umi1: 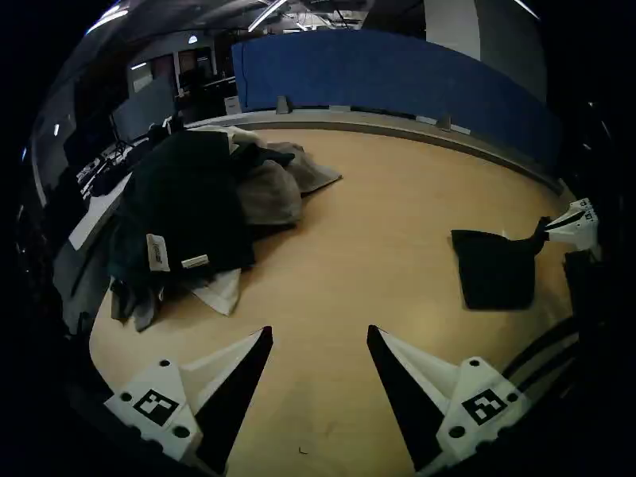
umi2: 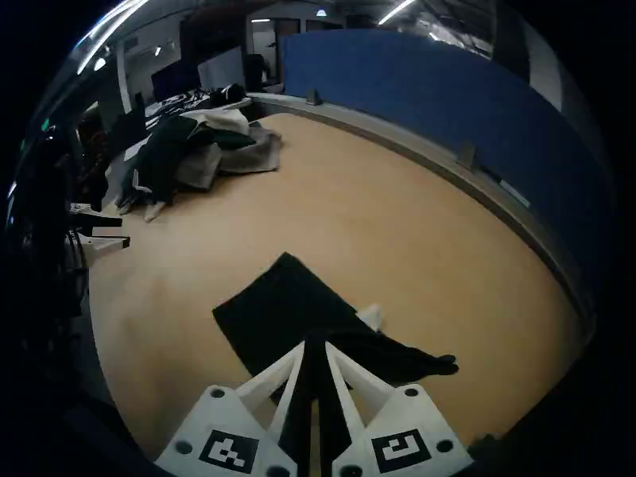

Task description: Fold towel

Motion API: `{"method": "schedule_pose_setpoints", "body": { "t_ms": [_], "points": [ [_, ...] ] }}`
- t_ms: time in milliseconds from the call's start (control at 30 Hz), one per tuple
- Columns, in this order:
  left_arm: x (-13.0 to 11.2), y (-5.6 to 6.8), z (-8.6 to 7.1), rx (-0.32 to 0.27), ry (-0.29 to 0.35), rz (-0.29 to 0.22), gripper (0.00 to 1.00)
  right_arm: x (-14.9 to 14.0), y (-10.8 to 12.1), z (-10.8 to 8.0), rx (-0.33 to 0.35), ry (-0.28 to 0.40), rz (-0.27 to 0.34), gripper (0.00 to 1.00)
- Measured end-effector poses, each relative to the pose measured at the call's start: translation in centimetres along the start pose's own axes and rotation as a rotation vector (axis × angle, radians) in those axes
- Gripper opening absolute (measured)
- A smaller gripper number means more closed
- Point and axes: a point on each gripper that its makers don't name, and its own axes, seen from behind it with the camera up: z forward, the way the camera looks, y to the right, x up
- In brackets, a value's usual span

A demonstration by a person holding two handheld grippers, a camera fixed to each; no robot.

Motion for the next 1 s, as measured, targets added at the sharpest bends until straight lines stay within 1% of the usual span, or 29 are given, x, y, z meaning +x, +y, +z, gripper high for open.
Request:
{"method": "schedule_pose_setpoints", "body": {
  "t_ms": [167,267,367,467,600,700,1000],
  "points": [
    [-0.2,-0.8,-0.4,0.007,0.005,-0.008,0.88,1.3,-3.2,2.1,0.049,-0.013,-0.047,0.03],
    [-0.4,-1.1,-0.6,0.009,0.009,-0.011,0.88,1.2,-5.3,3.8,0.081,-0.036,-0.073,0.03],
    [-0.6,-1.3,-0.8,0.01,0.011,-0.017,0.88,0.3,-7.3,5.8,0.112,-0.07,-0.086,0.03],
    [-0.8,-1.4,-0.8,0.008,0.012,-0.028,0.88,-1.1,-9.0,7.6,0.138,-0.106,-0.085,0.03],
    [-1.1,-1.5,-0.8,0.005,0.013,-0.042,0.88,-2.7,-10.3,9.3,0.155,-0.141,-0.071,0.03],
    [-1.2,-1.6,-0.7,0.001,0.012,-0.048,0.88,-2.8,-10.7,9.6,0.16,-0.14,-0.058,0.03],
    [-0.9,-1.4,-0.5,-0.008,0.014,-0.04,0.88,-2.8,-10.4,9.3,0.163,-0.14,-0.054,0.03]
  ]
}}
